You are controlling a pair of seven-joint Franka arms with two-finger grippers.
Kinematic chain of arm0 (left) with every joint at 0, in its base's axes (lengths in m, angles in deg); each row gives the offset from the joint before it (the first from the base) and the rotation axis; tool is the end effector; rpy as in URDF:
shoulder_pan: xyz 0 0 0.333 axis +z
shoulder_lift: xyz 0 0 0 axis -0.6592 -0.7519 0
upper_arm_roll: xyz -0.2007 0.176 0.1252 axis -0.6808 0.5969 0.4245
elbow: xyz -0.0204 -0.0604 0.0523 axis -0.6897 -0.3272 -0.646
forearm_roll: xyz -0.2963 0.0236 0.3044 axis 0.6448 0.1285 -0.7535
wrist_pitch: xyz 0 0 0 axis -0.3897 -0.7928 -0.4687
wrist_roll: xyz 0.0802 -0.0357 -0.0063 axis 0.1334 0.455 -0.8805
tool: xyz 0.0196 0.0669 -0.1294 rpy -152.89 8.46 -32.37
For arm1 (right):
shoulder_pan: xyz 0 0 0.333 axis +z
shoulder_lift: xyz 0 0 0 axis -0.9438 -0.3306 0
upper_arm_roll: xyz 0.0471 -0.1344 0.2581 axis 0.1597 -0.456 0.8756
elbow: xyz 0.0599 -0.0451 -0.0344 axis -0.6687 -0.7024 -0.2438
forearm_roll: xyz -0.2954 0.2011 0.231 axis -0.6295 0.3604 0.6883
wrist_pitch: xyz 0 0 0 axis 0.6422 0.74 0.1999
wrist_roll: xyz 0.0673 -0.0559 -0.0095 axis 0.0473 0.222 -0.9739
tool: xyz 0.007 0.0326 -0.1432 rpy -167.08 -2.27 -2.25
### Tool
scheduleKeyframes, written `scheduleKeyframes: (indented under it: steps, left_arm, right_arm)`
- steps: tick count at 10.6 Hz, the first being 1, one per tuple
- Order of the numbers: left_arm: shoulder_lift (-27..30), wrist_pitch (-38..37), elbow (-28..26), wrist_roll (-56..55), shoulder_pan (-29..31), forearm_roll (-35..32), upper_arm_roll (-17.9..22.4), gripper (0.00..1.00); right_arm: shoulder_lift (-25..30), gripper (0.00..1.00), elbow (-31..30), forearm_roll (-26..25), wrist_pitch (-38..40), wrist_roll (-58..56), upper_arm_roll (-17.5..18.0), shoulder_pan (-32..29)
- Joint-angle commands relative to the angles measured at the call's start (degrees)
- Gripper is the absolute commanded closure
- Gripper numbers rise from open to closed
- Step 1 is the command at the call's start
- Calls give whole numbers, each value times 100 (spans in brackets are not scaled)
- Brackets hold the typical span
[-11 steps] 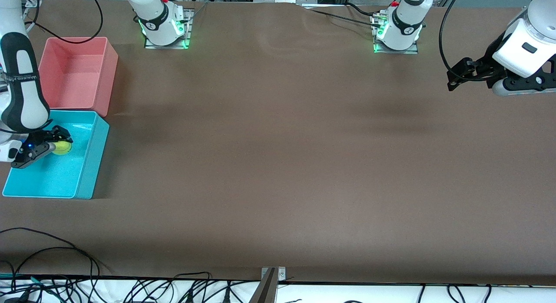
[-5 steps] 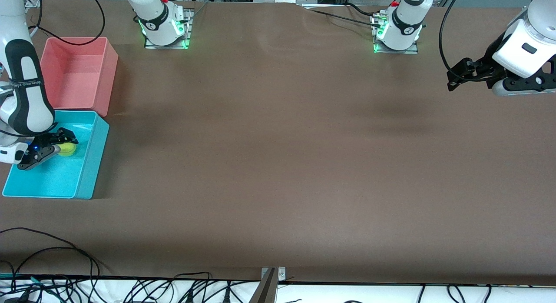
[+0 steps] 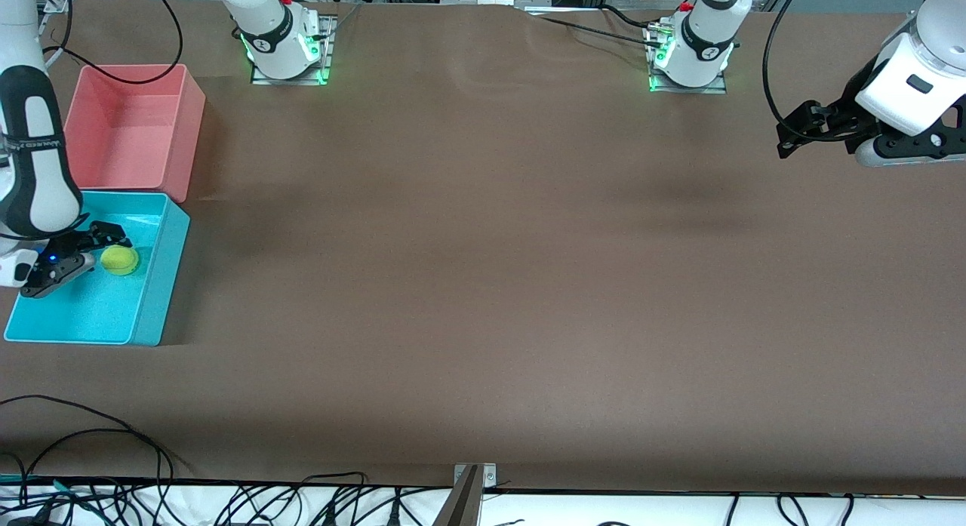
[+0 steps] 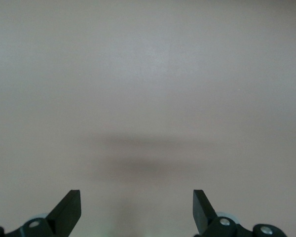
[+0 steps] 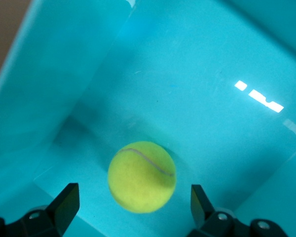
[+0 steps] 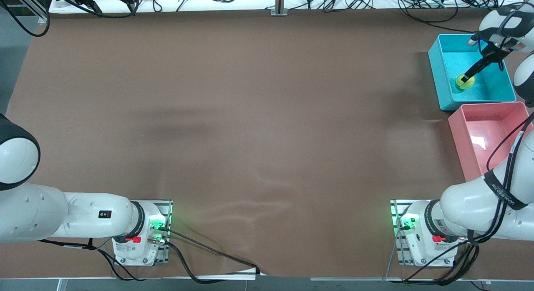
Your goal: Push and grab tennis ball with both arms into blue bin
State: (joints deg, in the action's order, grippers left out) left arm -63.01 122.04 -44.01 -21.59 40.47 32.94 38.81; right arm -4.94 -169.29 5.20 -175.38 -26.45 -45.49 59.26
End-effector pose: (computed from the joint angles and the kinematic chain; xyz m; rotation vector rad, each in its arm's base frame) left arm 0.5640 -0.0726 0.5675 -3.1096 -0.1293 0.0810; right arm 0.5982 -0.2833 0.1609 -2.9203 -0.9100 0.1740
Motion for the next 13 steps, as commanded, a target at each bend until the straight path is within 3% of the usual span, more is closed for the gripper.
scheduleKeyframes:
  steps: [1,5,11,13]
  left_arm:
    - [-73,-103,170,-2,-2,-107,-6,0]
    - [-73,-103,170,-2,15,-107,-6,0]
    - [-73,-103,170,7,33,-107,-6,0]
    - [-73,-103,170,7,33,-107,-6,0]
  right_arm:
    - [17,0,796,64,812,-167,50,-60]
    - [166,0,1929,56,2304,-141,68,45]
    - [184,0,3406,56,3843,78,76,362]
    - [437,0,3593,38,4144,612,59,650]
